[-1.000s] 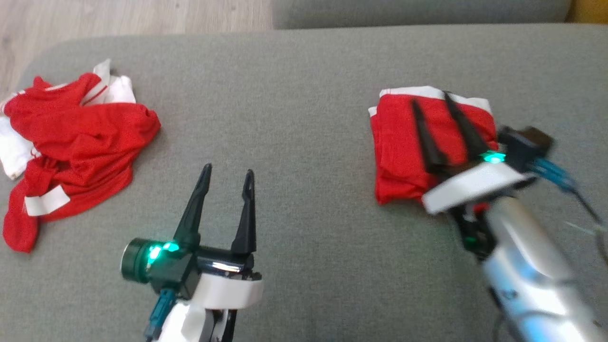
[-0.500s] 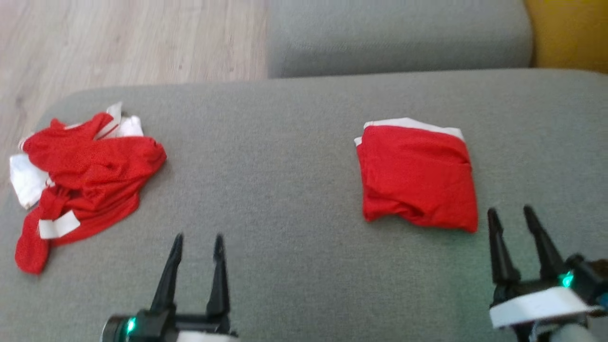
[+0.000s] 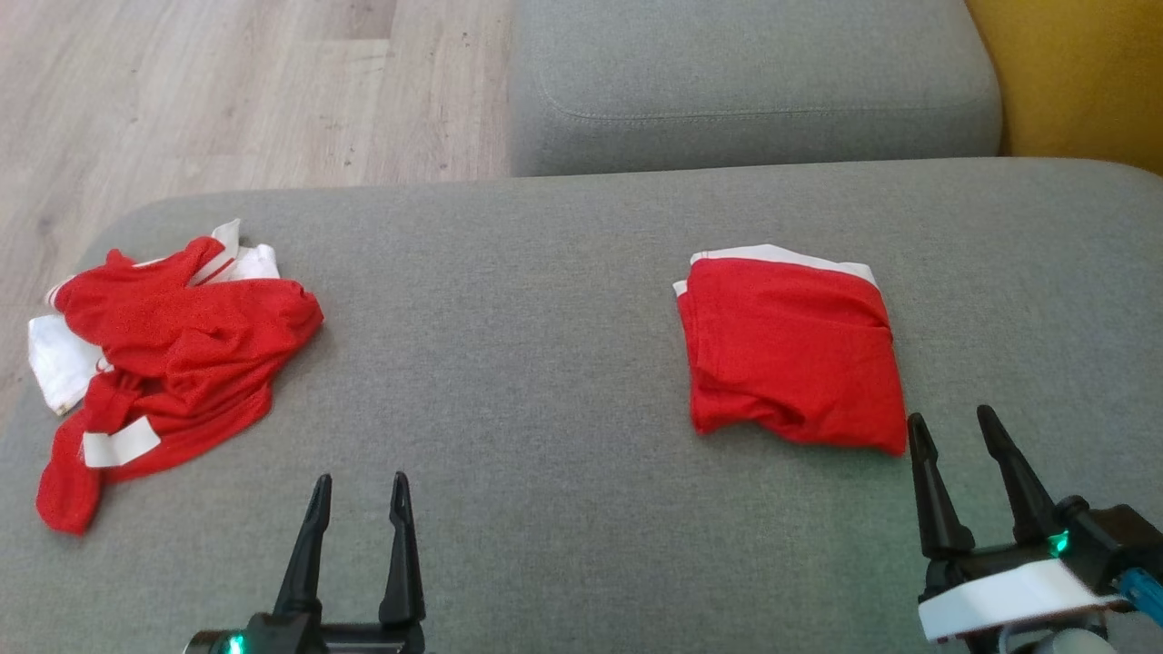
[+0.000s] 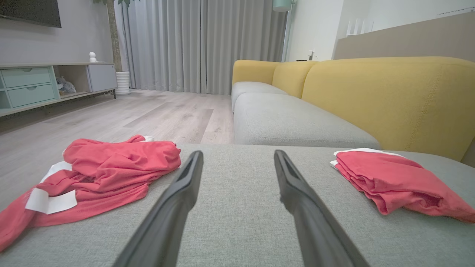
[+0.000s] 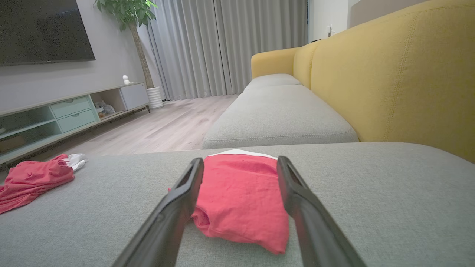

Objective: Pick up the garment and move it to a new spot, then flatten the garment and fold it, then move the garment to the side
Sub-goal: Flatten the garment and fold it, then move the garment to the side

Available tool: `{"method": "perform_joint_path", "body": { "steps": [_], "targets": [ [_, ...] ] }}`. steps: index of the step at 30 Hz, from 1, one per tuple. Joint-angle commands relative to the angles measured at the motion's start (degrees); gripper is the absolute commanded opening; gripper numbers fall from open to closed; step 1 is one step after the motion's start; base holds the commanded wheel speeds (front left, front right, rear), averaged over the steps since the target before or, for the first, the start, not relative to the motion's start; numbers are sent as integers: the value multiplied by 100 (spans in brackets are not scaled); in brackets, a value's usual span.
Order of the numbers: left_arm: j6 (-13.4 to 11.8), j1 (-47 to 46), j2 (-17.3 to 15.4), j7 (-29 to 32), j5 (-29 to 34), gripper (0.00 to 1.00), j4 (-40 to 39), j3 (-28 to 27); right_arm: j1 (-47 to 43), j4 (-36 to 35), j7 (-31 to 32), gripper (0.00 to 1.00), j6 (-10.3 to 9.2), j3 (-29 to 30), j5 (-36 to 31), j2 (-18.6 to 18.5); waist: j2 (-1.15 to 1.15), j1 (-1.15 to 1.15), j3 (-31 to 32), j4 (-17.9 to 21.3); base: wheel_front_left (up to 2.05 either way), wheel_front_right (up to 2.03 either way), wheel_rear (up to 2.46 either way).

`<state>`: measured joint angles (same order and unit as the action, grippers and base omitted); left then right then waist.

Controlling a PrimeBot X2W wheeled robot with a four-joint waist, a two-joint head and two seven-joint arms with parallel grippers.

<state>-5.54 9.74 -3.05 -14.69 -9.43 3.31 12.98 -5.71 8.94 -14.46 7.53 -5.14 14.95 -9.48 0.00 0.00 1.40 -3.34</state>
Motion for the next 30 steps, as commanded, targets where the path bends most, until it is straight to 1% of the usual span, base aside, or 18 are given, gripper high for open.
{"method": "perform_joint_path", "body": {
  "steps": [1,10,21,30],
  "targets": [
    [-15,-180,17,-30,30,100,-156,-198,97,-163,-53,100,-4,-121,-59,-39,0,0,10,-16,0,0,0],
    [-76,-173,17,-30,-12,100,-162,-207,30,-90,-53,100,-4,-157,-55,-35,0,0,55,-88,0,0,0],
    [-80,-169,17,-30,2,100,-193,-262,-16,7,-53,100,-4,-276,-74,-30,0,0,41,18,0,0,0],
    [-61,-253,17,-30,1,100,-265,-232,53,131,-53,100,-4,-314,-95,-92,0,0,-196,74,0,0,0]
  ]
}}
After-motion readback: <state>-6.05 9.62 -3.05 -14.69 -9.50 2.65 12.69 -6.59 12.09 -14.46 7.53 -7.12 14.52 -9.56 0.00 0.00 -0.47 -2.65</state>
